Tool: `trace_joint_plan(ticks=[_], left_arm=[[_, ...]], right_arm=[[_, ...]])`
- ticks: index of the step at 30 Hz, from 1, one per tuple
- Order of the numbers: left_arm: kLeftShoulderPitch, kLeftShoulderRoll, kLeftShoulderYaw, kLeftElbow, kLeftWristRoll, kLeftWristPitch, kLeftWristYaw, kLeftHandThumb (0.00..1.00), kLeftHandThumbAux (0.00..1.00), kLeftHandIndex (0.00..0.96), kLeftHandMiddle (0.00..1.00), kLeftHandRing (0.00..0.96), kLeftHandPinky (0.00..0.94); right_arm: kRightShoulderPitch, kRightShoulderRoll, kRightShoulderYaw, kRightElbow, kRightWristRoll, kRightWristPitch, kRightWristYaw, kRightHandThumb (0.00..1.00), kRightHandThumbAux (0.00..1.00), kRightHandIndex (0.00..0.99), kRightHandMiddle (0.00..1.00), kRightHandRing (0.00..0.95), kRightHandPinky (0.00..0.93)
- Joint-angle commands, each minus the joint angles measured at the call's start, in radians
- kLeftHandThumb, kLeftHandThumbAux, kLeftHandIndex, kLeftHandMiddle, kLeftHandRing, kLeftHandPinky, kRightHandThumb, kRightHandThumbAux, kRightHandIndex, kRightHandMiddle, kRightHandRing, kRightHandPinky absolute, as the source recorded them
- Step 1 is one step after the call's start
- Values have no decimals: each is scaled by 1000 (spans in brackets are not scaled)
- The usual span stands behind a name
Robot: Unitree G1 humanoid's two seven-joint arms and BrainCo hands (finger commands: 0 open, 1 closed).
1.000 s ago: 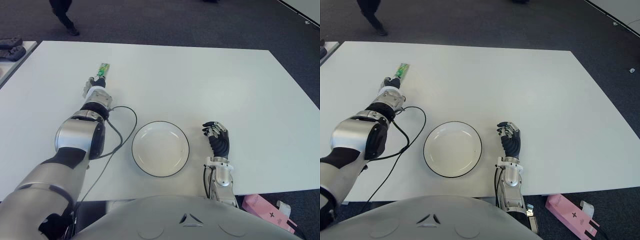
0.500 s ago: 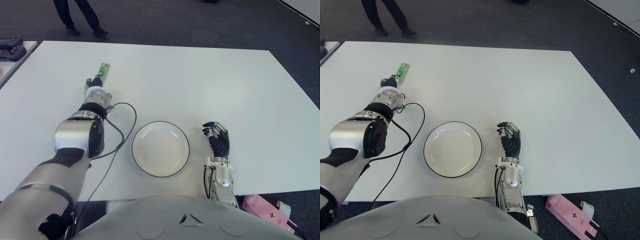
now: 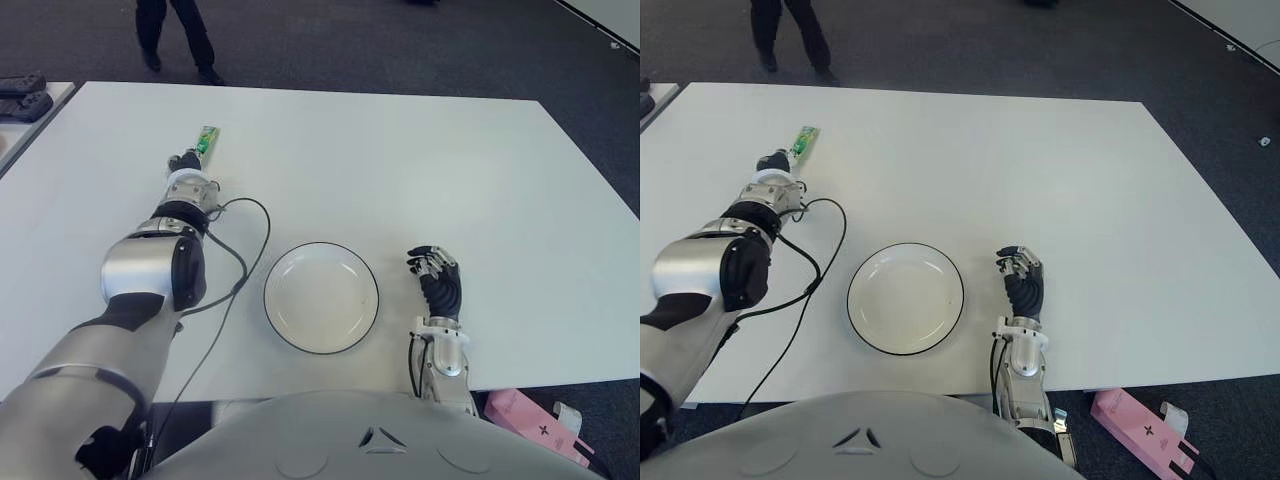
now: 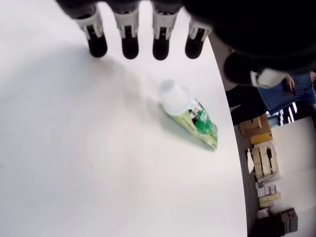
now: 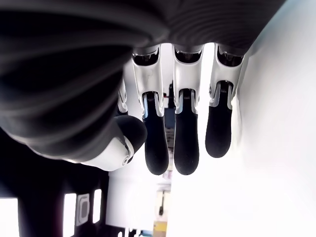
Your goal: Put the toothpaste on the table into the plate.
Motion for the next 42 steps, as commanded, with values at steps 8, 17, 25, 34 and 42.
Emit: trace_joint_plan(ticks=[8, 17, 25, 34, 42], left_arm=[[-23, -8, -132, 5, 88, 51, -266, 737, 660, 438, 403, 518, 609], [-40, 6, -276, 11, 187, 63, -566, 990, 677, 474, 272, 309, 454], [-53, 44, -476, 15, 349, -32, -786, 760, 684, 445, 175, 126, 144], [-62, 56, -619, 19, 451, -158, -939, 731, 685, 441, 184, 98, 123], [-54, 57, -662, 21, 472, -229, -980, 730, 686, 440, 217, 140, 188]], right_arm=[[5, 4, -13, 29, 10, 31, -3, 714, 727, 431, 482, 497, 501], [-3, 6, -12, 32, 5, 32, -5, 715, 727, 431, 479, 494, 495], [-5, 5, -11, 33, 6, 32, -2, 713, 727, 430, 479, 493, 494], [-8, 5, -9, 28, 2, 43, -3, 713, 728, 430, 481, 497, 499], [-16, 3, -11, 38, 2, 38, -2, 713, 728, 430, 482, 497, 496]])
